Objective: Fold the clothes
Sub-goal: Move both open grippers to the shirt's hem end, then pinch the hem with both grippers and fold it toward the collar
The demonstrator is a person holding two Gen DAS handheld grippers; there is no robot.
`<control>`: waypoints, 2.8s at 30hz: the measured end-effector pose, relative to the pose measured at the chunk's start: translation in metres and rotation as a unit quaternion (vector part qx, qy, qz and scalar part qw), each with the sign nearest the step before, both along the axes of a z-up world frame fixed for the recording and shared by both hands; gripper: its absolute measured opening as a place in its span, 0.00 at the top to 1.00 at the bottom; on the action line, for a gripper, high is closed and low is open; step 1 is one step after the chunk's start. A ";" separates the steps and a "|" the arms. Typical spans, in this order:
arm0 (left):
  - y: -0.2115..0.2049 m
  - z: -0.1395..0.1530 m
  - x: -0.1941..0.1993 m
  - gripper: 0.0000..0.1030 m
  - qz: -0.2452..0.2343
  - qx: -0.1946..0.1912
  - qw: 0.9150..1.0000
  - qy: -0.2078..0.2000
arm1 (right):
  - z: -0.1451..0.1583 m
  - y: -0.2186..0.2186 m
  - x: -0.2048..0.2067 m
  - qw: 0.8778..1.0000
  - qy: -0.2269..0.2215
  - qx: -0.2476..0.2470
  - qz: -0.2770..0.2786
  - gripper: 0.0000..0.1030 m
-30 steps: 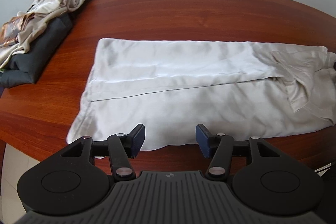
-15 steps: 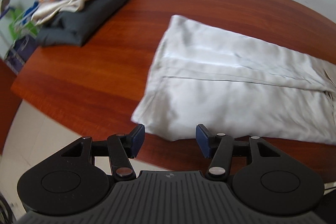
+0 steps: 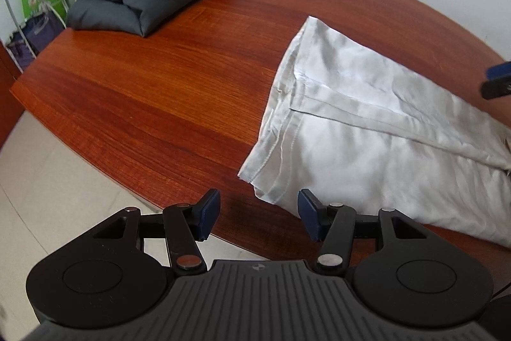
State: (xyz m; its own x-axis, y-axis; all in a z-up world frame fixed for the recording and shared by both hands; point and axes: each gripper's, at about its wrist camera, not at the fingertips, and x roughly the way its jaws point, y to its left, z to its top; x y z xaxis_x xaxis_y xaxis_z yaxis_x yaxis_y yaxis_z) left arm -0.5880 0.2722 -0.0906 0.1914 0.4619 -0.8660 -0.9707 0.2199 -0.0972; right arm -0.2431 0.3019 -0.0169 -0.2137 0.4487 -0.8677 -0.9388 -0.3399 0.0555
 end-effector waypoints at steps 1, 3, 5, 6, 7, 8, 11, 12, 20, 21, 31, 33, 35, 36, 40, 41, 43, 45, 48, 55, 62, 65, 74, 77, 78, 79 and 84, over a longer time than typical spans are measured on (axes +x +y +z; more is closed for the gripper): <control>0.001 0.000 -0.001 0.45 0.000 0.000 1.000 -0.004 | 0.000 0.008 -0.006 1.000 -0.001 -0.001 0.008 0.37; 0.003 0.000 -0.002 0.45 0.000 0.001 1.000 -0.010 | 0.001 0.022 -0.016 1.000 -0.004 -0.002 0.022 0.37; 0.005 0.000 -0.002 0.44 0.000 -0.001 1.000 -0.019 | 0.000 0.033 -0.025 0.999 -0.006 -0.003 0.033 0.37; 0.007 0.000 -0.003 0.44 0.001 -0.002 1.000 -0.021 | 0.000 0.044 -0.033 0.999 -0.009 -0.003 0.043 0.37; 0.009 0.000 -0.003 0.44 0.001 -0.003 1.000 -0.023 | 0.000 0.052 -0.038 0.999 -0.010 -0.003 0.051 0.37; 0.010 0.000 -0.003 0.43 0.001 -0.004 1.000 -0.024 | 0.000 0.058 -0.042 0.998 -0.011 -0.004 0.057 0.37; 0.015 -0.001 -0.003 0.43 0.001 -0.006 1.000 -0.029 | -0.002 0.080 -0.056 0.997 -0.012 -0.005 0.076 0.37; 0.017 -0.002 -0.004 0.43 0.001 -0.007 1.000 -0.030 | -0.003 0.088 -0.060 0.997 -0.014 -0.005 0.082 0.37; 0.029 -0.003 -0.004 0.43 -0.021 -0.023 0.999 -0.043 | -0.019 0.142 -0.094 0.987 -0.025 -0.018 0.155 0.37; 0.030 -0.004 -0.004 0.43 -0.023 -0.027 0.998 -0.044 | -0.022 0.147 -0.097 0.986 -0.028 -0.021 0.165 0.37; 0.035 -0.014 -0.006 0.43 -0.005 -0.051 0.998 -0.034 | -0.053 0.195 -0.126 0.964 -0.062 -0.047 0.253 0.37; 0.036 -0.015 -0.008 0.43 0.002 -0.055 0.998 -0.036 | -0.057 0.201 -0.130 0.962 -0.064 -0.051 0.262 0.37; 0.036 -0.016 -0.008 0.45 0.007 -0.058 0.998 -0.039 | -0.062 0.207 -0.134 0.959 -0.066 -0.056 0.271 0.37; 0.036 -0.017 -0.008 0.45 0.008 -0.059 0.997 -0.040 | -0.066 0.210 -0.136 0.957 -0.068 -0.059 0.276 0.37; 0.037 -0.019 -0.006 0.48 0.009 -0.062 0.997 -0.043 | -0.076 0.219 -0.141 0.951 -0.071 -0.070 0.293 0.37; 0.036 -0.019 -0.005 0.51 0.008 -0.061 0.997 -0.043 | -0.077 0.220 -0.142 0.950 -0.070 -0.071 0.295 0.37; 0.036 -0.019 -0.003 0.57 0.007 -0.061 0.997 -0.043 | -0.080 0.223 -0.144 0.949 -0.066 -0.073 0.298 0.37; 0.036 -0.019 -0.001 0.64 0.005 -0.063 0.997 -0.045 | -0.082 0.223 -0.146 0.948 -0.063 -0.076 0.302 0.39; 0.036 -0.020 0.001 0.80 0.009 -0.065 0.997 -0.051 | -0.084 0.221 -0.148 0.947 -0.055 -0.075 0.308 0.46; 0.029 -0.007 0.010 0.94 0.003 -0.034 0.998 -0.060 | -0.078 0.212 -0.145 0.951 -0.026 -0.081 0.297 0.92; 0.018 0.017 0.029 0.94 -0.025 -0.003 0.997 -0.078 | -0.053 0.186 -0.120 0.960 0.002 -0.060 0.272 0.93; 0.011 0.025 0.041 0.95 -0.028 0.008 0.997 -0.077 | -0.042 0.171 -0.103 0.964 0.013 -0.050 0.261 0.93; -0.013 0.049 0.084 0.95 -0.071 0.030 0.993 -0.084 | -0.009 0.120 -0.031 0.976 0.036 -0.020 0.212 0.93; -0.026 0.057 0.105 0.95 -0.099 0.039 0.991 -0.079 | -0.002 0.103 -0.003 0.979 0.040 -0.011 0.199 0.93; -0.029 0.058 0.110 0.95 -0.105 0.040 0.991 -0.078 | 0.001 0.097 0.006 0.980 0.041 -0.008 0.194 0.93; -0.036 0.060 0.121 0.95 -0.119 0.042 0.989 -0.075 | 0.002 0.091 0.015 0.981 0.041 -0.006 0.191 0.93; -0.060 0.064 0.160 0.95 -0.167 0.040 0.983 -0.071 | 0.008 0.062 0.057 0.983 0.041 0.004 0.177 0.94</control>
State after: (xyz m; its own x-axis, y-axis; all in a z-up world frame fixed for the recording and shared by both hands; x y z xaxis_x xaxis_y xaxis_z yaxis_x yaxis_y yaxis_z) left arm -0.4284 0.2121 -0.0264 0.4598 0.4182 -0.7834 -0.8207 0.5370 -0.1950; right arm -0.1864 0.3640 -0.0088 -0.4271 0.3398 -0.8379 -0.7540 -0.6454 0.1226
